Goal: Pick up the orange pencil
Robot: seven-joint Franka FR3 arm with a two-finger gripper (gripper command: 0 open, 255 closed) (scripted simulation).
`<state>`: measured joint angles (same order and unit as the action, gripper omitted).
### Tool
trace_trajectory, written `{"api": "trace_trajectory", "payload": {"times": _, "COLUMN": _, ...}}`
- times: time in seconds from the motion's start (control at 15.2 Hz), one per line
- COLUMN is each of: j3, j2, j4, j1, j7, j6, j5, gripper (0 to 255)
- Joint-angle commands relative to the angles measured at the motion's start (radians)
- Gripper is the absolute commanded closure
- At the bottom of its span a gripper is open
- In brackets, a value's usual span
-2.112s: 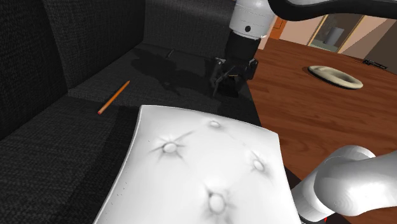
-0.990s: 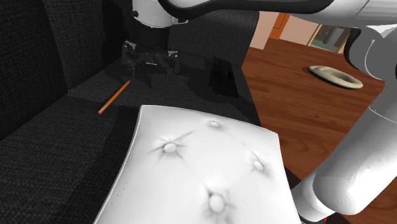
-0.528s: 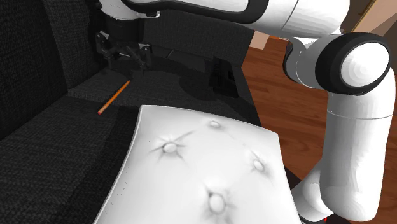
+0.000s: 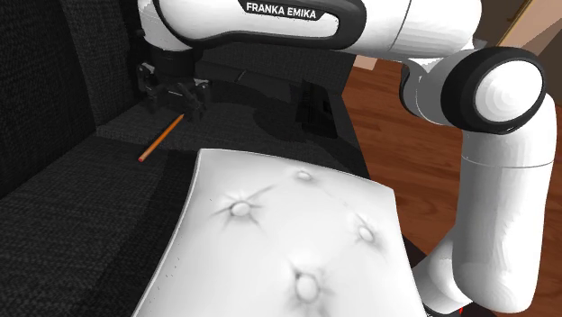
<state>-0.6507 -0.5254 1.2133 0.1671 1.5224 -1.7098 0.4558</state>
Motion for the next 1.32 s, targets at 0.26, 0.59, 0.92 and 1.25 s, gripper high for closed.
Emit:
{"api": "trace_trajectory", "payload": {"times": 0.26, "j3": 0.000, "j2": 0.002, "j4": 0.016, "j1": -0.005, "j7": 0.002, "j6": -0.014, "j5": -0.001, "gripper": 255}}
{"api": "trace_trajectory", "payload": {"times": 0.59, "j3": -0.001, "j2": 0.004, "j4": 0.021, "j1": -0.006, "j7": 0.003, "j6": -0.016, "j5": -0.001, "gripper": 255}}
{"api": "trace_trajectory", "payload": {"times": 0.92, "j3": 0.001, "j2": -0.010, "j4": -0.060, "j1": 0.016, "j7": -0.010, "j6": 0.047, "j5": 0.003, "gripper": 255}}
{"api": "trace_trajectory", "payload": {"times": 1.25, "j3": 0.006, "j2": -0.033, "j4": -0.169, "j1": 0.050, "j7": -0.027, "j6": 0.128, "j5": 0.013, "gripper": 255}}
